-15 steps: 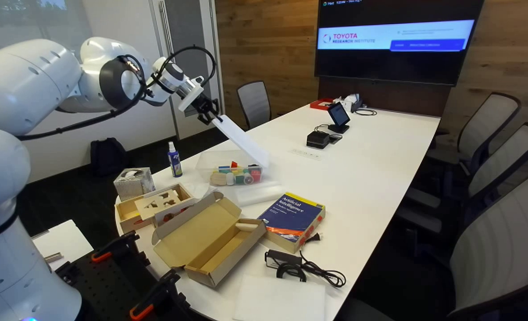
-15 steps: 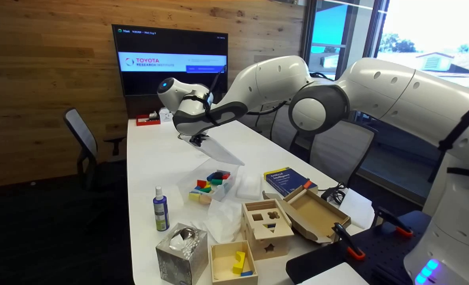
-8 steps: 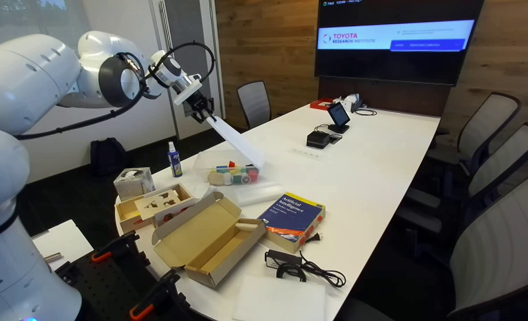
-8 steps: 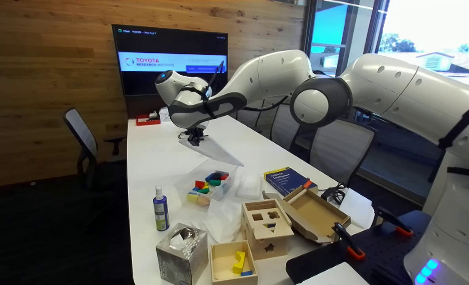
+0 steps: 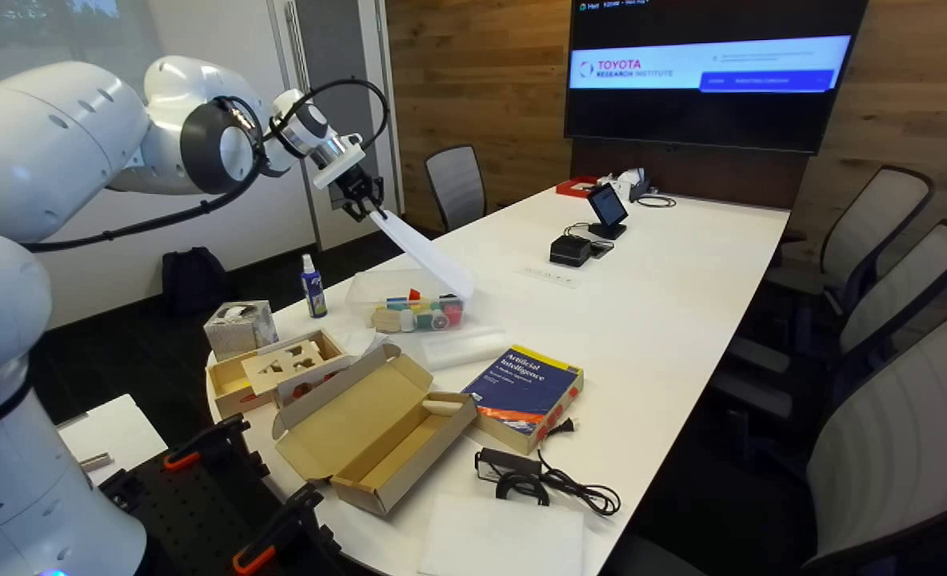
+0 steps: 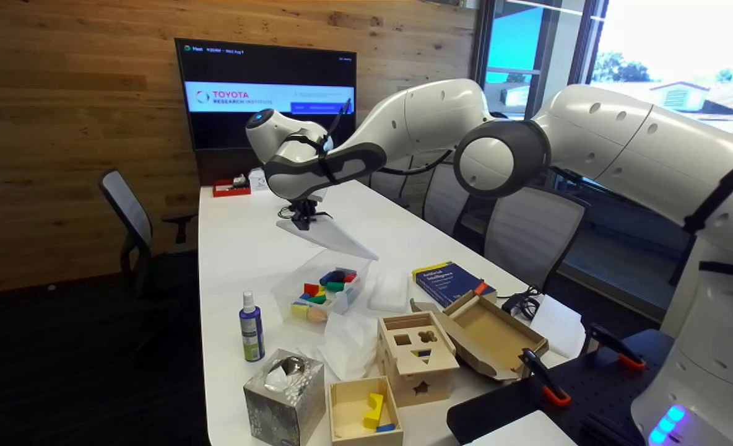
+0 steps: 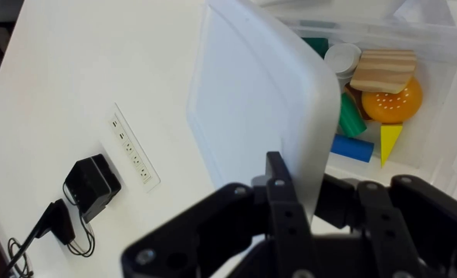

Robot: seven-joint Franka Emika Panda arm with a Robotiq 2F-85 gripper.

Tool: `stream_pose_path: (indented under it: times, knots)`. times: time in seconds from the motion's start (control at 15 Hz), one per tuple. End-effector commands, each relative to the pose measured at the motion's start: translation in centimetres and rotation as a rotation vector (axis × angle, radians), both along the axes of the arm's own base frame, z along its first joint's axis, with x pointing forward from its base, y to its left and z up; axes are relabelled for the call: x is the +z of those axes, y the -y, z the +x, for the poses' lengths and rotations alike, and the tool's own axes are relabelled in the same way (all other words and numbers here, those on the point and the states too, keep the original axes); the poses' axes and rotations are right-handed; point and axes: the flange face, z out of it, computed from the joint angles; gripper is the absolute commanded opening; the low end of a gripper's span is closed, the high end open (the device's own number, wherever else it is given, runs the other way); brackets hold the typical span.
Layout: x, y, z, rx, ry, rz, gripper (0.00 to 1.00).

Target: Place the white lid on the tote

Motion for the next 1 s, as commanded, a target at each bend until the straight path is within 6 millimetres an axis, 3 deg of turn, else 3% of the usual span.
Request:
stream_pose_path:
  times: [0.0,0.33,0.93]
  knots:
    - [-0.66,0.21,0.57,0.018,0.000,0.050,0.01]
    - [-1.55,0.50,0.97,0.032,-0.004,0.078,0.01]
    - [-0.90,-0.49,0.38,0.102,-0.074,0.139,0.01]
